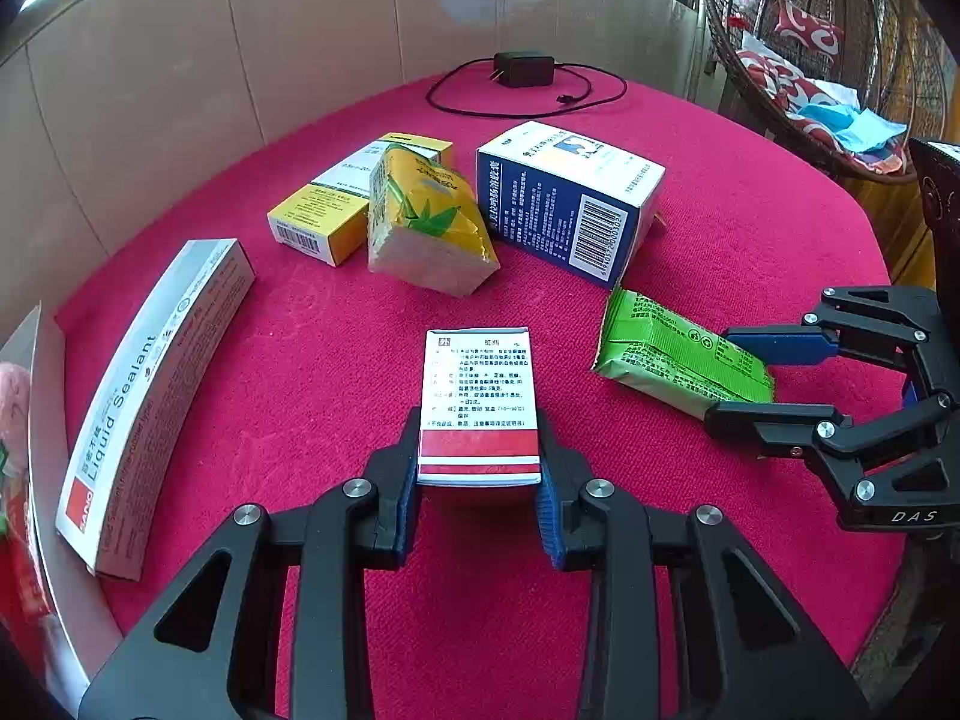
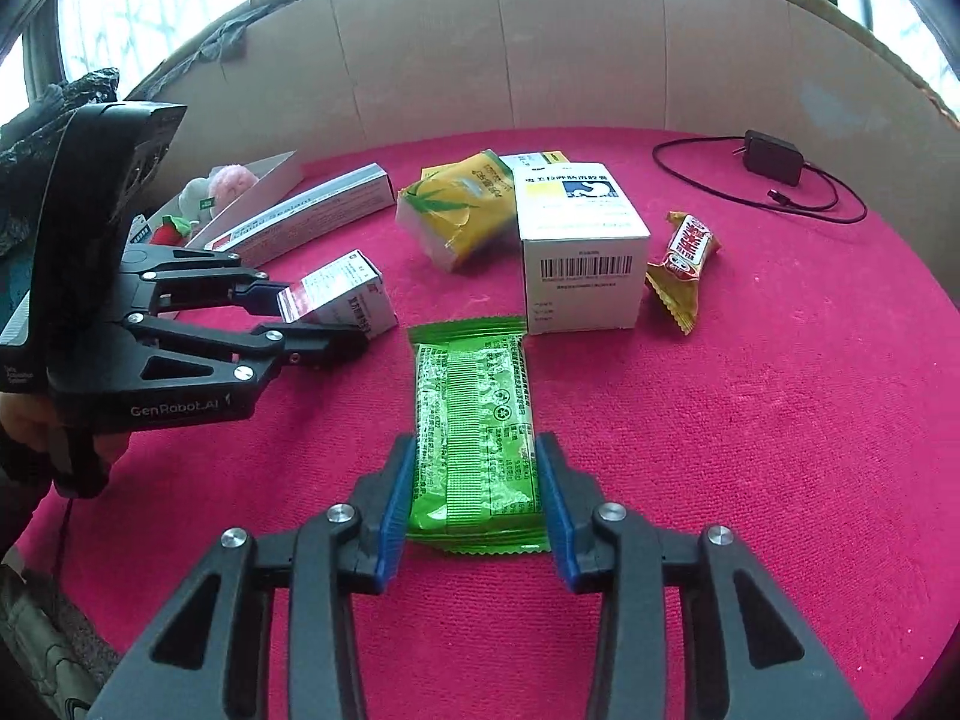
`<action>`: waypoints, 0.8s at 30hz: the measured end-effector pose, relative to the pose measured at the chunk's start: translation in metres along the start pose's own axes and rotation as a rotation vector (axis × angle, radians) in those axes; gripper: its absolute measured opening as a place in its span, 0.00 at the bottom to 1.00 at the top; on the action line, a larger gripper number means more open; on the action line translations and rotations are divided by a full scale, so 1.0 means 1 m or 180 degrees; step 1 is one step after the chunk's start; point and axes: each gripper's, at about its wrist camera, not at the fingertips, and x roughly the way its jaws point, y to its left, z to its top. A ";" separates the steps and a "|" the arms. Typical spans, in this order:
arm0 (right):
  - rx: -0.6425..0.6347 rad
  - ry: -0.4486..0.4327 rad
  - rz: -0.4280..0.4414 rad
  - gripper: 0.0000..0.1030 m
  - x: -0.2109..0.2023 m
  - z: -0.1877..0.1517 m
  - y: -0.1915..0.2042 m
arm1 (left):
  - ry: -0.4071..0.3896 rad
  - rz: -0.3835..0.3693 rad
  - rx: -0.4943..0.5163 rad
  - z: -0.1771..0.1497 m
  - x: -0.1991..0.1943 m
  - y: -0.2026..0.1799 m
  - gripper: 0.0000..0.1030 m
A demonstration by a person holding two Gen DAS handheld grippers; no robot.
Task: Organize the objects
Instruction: 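Grasp the red-white medicine box with the left gripper while the right gripper grasps the green packet, then lift and carry the red-white box and green packet toward the white tray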
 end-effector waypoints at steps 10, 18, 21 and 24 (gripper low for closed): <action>0.0072 -0.0099 -0.0074 0.37 -0.013 -0.003 0.009 | -0.0295 0.0000 -0.0261 -0.014 -0.042 -0.009 0.30; 0.0049 -0.0269 -0.0049 0.37 -0.029 0.005 0.023 | -0.0472 0.0086 -0.0302 -0.021 -0.067 -0.008 0.30; 0.0051 -0.0298 -0.0043 0.37 -0.034 0.007 0.027 | -0.0538 0.0103 -0.0370 -0.023 -0.075 -0.003 0.30; 0.0047 -0.0323 -0.0037 0.37 -0.038 0.010 0.030 | -0.0610 0.0128 -0.0407 -0.025 -0.083 0.000 0.30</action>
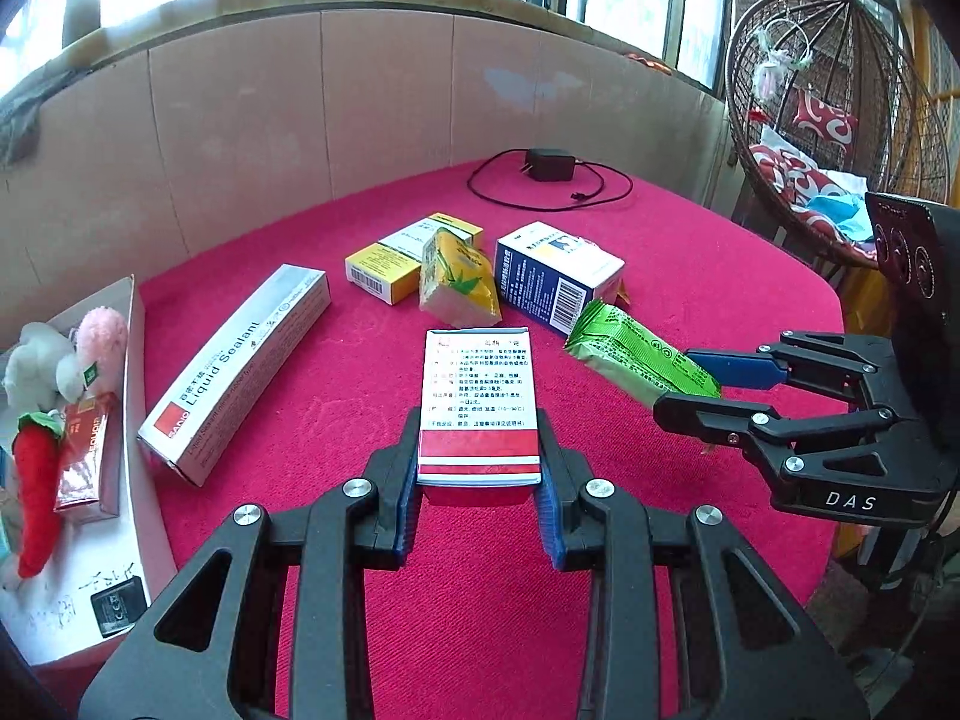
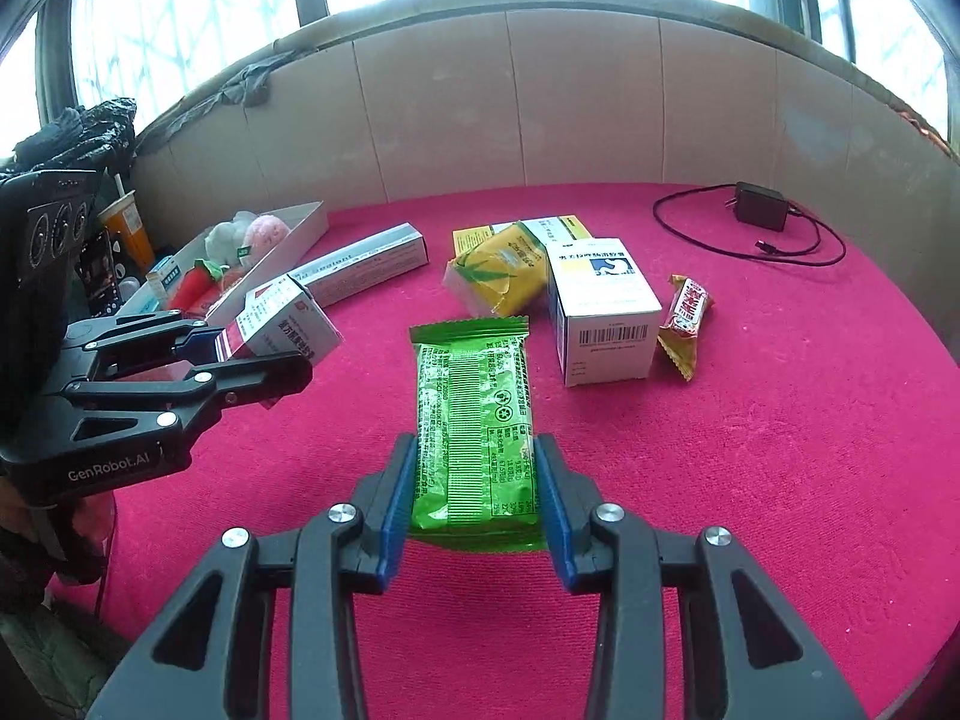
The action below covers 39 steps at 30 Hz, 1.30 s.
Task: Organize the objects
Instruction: 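Lift and carry the red-white box and green packet toward the white tray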
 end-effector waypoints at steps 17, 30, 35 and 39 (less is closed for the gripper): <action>-0.0123 -0.0045 0.0091 0.37 -0.006 0.011 0.028 | -0.0290 0.0110 -0.0217 0.001 -0.030 0.021 0.30; -0.0221 -0.0068 0.0131 0.37 -0.010 0.014 0.046 | -0.0477 0.0163 -0.0382 0.002 -0.047 0.034 0.30; -0.0252 -0.0074 0.0138 0.37 -0.010 0.015 0.051 | -0.0526 0.0175 -0.0422 0.000 -0.053 0.037 0.30; -0.0284 -0.0061 0.0141 0.37 -0.010 0.016 0.056 | -0.0566 0.0188 -0.0455 -0.001 -0.058 0.041 0.30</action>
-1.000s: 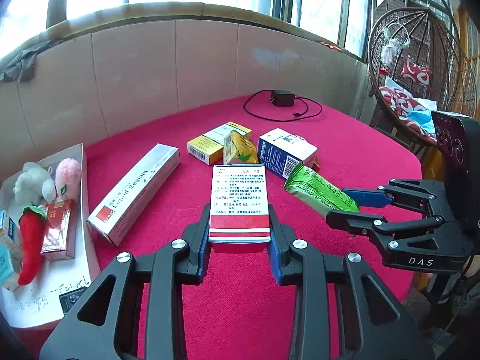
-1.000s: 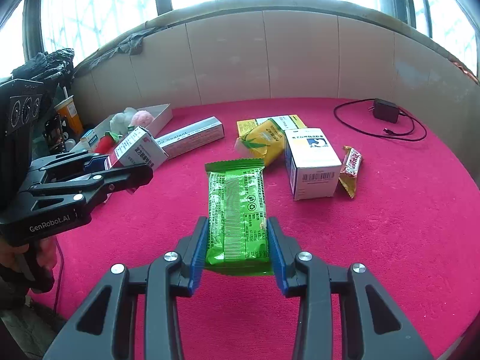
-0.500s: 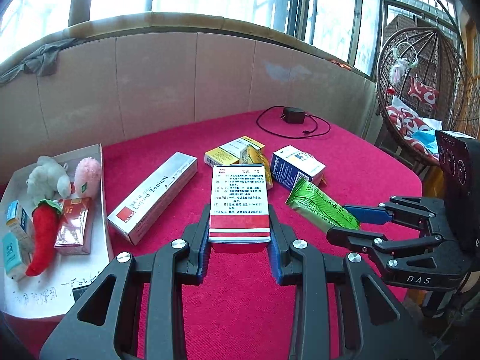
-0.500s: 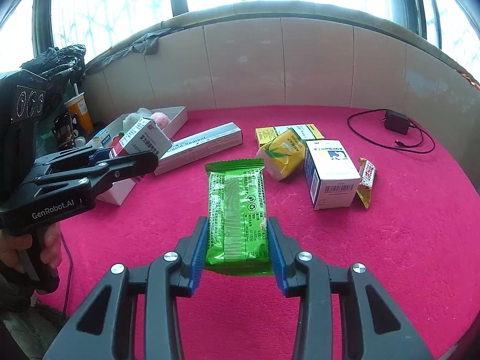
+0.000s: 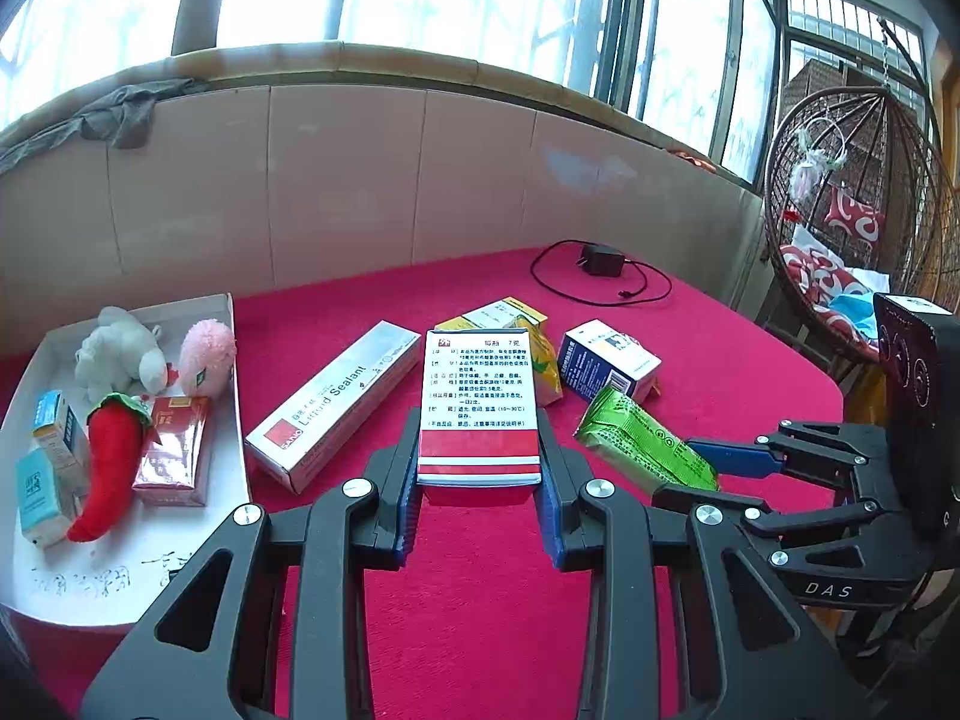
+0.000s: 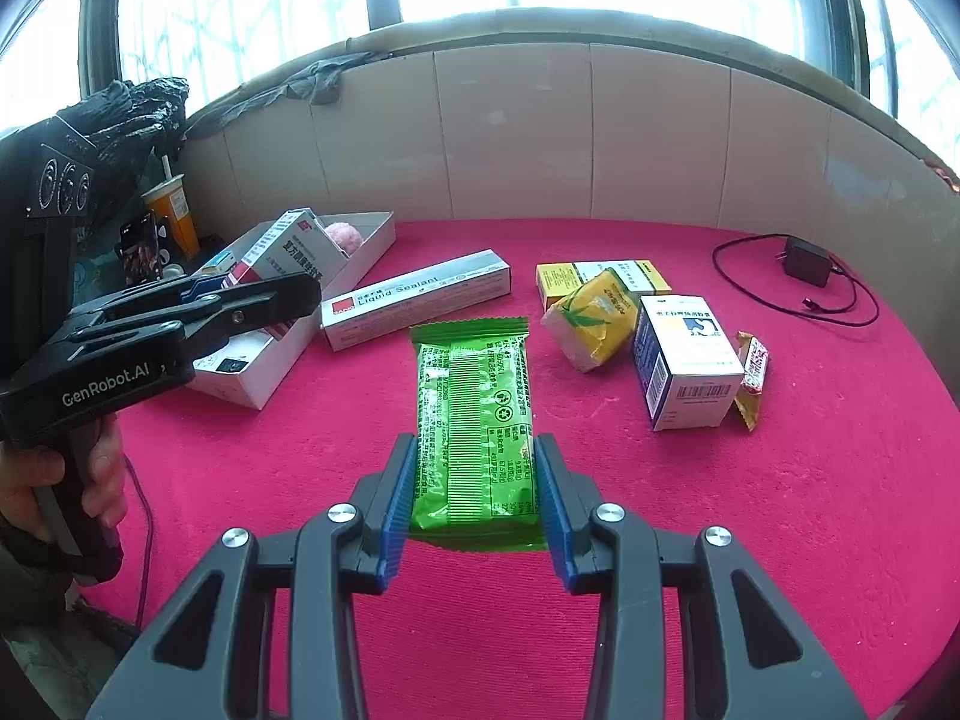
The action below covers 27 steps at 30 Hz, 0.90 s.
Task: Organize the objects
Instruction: 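Lift and carry the red-white box and green packet toward the white tray, then lower the red-white box and green packet into the white tray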
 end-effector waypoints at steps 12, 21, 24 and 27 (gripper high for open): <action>-0.0092 0.0023 0.0015 0.37 0.001 0.005 0.016 | -0.0100 0.0012 -0.0100 -0.001 -0.014 0.014 0.30; -0.0186 0.0048 0.0016 0.37 0.002 0.008 0.032 | -0.0184 0.0037 -0.0206 -0.001 -0.025 0.028 0.30; -0.0215 0.0052 0.0017 0.37 0.003 0.010 0.037 | -0.0213 0.0045 -0.0244 -0.001 -0.029 0.033 0.30; -0.0240 0.0065 0.0017 0.37 0.004 0.011 0.041 | -0.0242 0.0047 -0.0276 -0.001 -0.033 0.037 0.30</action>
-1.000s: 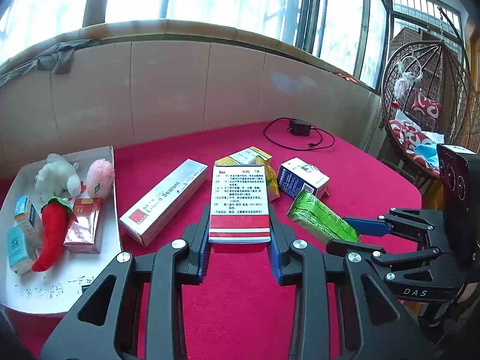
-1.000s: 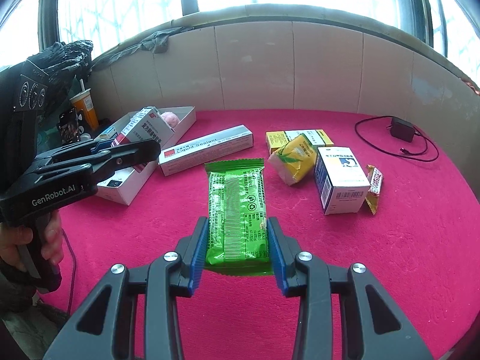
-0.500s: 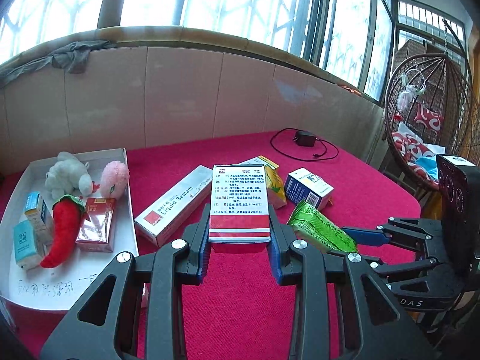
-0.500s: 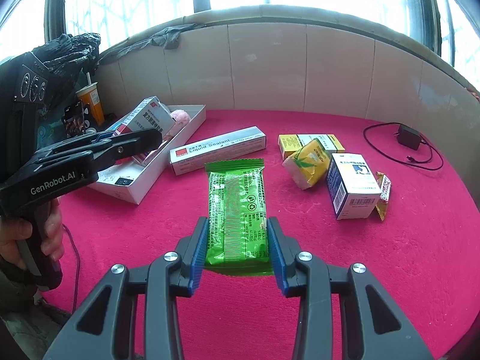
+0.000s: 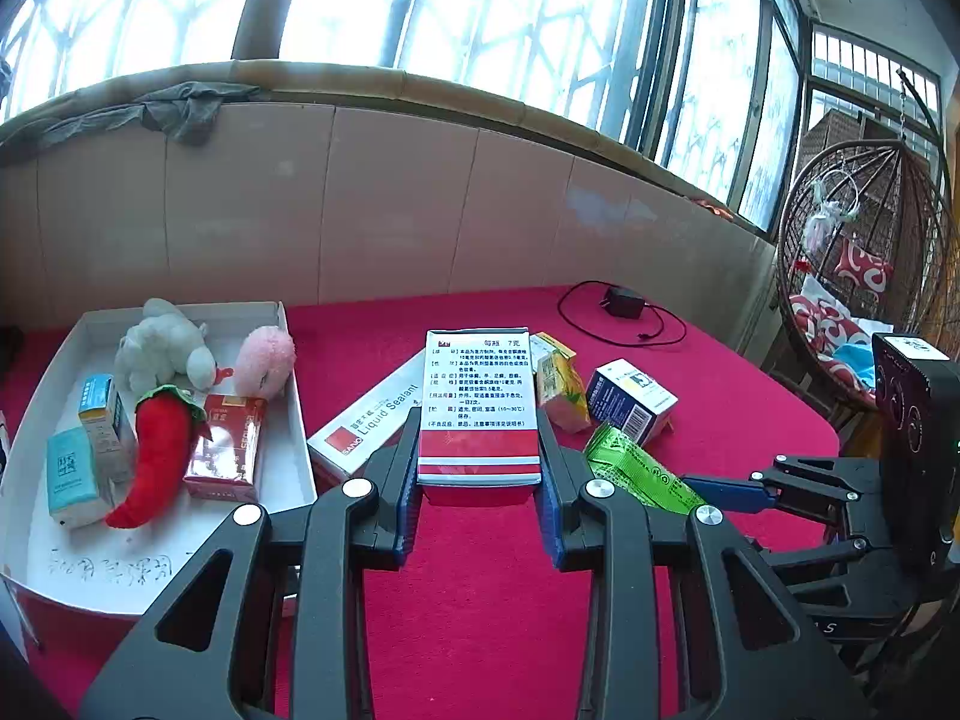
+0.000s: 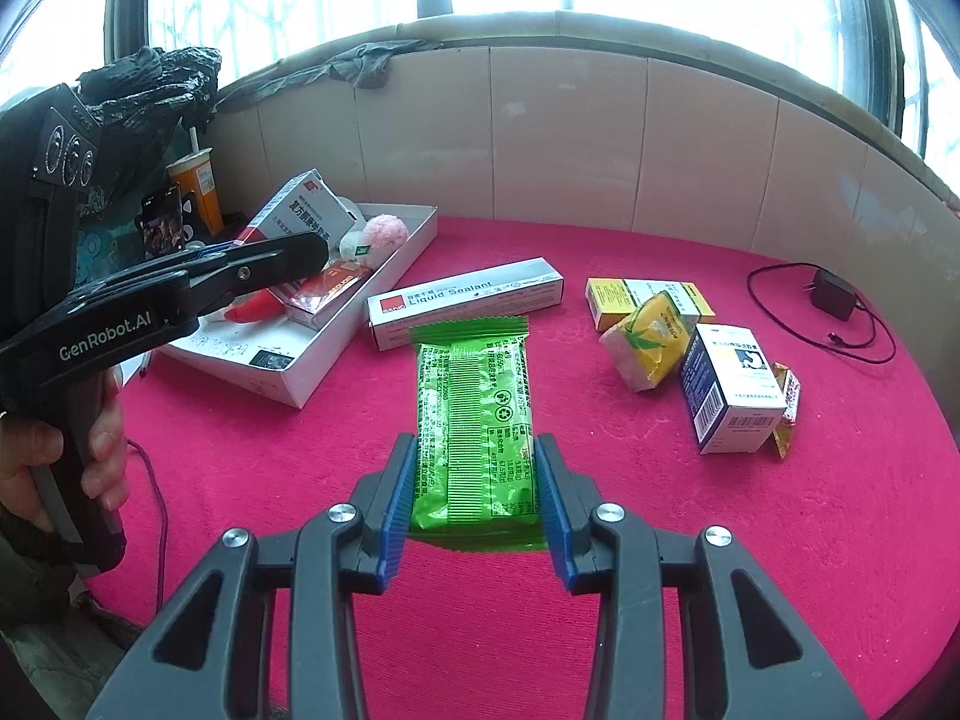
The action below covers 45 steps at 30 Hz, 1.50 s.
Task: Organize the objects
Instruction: 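Lower the red-white box and green packet into the white tray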
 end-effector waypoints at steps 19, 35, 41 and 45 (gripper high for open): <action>-0.0269 0.0047 0.0005 0.37 0.011 0.013 0.040 | -0.0153 0.0119 -0.0318 -0.006 -0.024 0.041 0.30; -0.0533 -0.0010 0.0141 0.37 0.036 0.039 0.083 | -0.0281 0.0469 -0.0674 -0.008 -0.046 0.090 0.30; -0.0568 -0.0021 0.0220 0.37 0.046 0.050 0.095 | -0.0321 0.0574 -0.0773 -0.004 -0.051 0.104 0.30; -0.0583 -0.0029 0.0293 0.37 0.053 0.058 0.102 | -0.0327 0.0632 -0.0795 -0.003 -0.053 0.110 0.30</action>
